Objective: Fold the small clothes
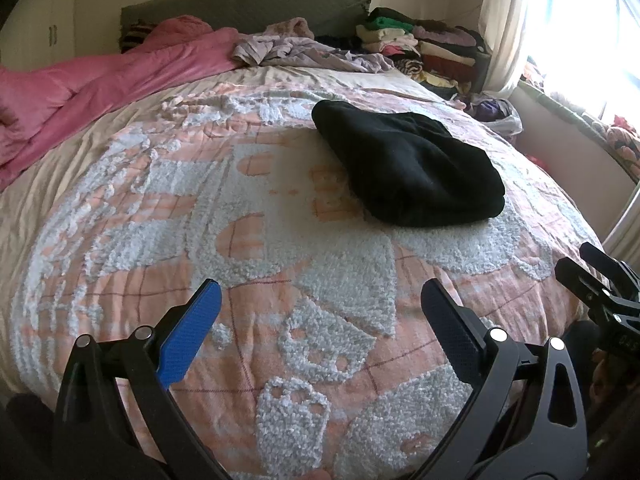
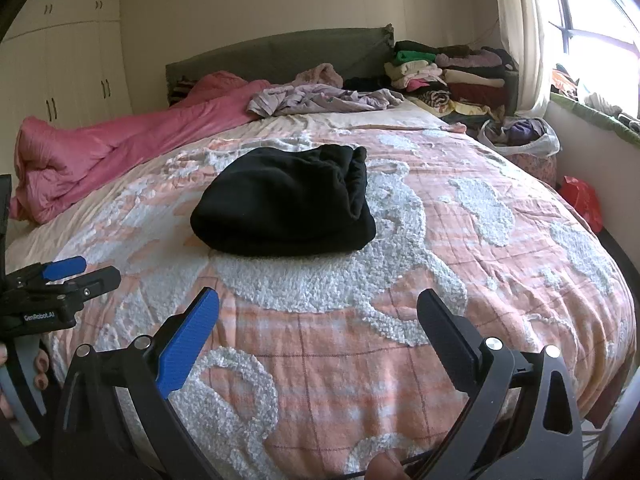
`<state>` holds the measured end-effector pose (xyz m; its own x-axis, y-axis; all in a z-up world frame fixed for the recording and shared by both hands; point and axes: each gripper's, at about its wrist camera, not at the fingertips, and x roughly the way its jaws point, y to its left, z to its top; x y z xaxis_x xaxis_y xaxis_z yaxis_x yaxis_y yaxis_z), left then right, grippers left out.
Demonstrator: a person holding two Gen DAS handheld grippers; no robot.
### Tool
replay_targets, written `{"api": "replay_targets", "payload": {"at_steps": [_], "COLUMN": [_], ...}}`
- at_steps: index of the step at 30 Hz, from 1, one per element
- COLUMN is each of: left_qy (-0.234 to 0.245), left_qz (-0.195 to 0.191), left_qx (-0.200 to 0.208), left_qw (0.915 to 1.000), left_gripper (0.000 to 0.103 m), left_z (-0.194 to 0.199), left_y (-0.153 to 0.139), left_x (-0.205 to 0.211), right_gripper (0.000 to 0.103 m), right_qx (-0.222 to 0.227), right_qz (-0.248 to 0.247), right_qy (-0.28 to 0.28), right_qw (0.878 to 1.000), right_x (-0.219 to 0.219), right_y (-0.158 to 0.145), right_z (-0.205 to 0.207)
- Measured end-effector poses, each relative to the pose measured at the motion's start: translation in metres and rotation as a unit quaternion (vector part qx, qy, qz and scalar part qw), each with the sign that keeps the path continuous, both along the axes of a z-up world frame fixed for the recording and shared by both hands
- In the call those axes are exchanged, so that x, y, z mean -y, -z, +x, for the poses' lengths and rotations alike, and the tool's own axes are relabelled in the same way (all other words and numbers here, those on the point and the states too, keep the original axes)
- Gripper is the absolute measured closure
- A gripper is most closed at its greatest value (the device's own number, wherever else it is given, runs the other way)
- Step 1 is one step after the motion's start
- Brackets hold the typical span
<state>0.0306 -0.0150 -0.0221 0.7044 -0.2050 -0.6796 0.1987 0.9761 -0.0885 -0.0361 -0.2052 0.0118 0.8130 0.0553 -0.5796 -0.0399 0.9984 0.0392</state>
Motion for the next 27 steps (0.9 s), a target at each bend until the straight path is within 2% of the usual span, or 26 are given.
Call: {"api": "replay_targets", "payload": {"at_steps": [27], "left_qy": [-0.003], "left_qz": [0.003], "left_qx": [-0.001], "left_qw": [1.0], "left_gripper": [0.009], "left_z": [-0.0016], "left_y": [-0.0009], "left_x": [0.0004], "right_gripper": [0.004], "right_qx": [0.001], "right_qz": [-0.003], "right_qy": [0.003], "right_qw": [1.0], "right_x": [0.0009], "right_y": [-0.0035], "right_z": [-0.0021]}}
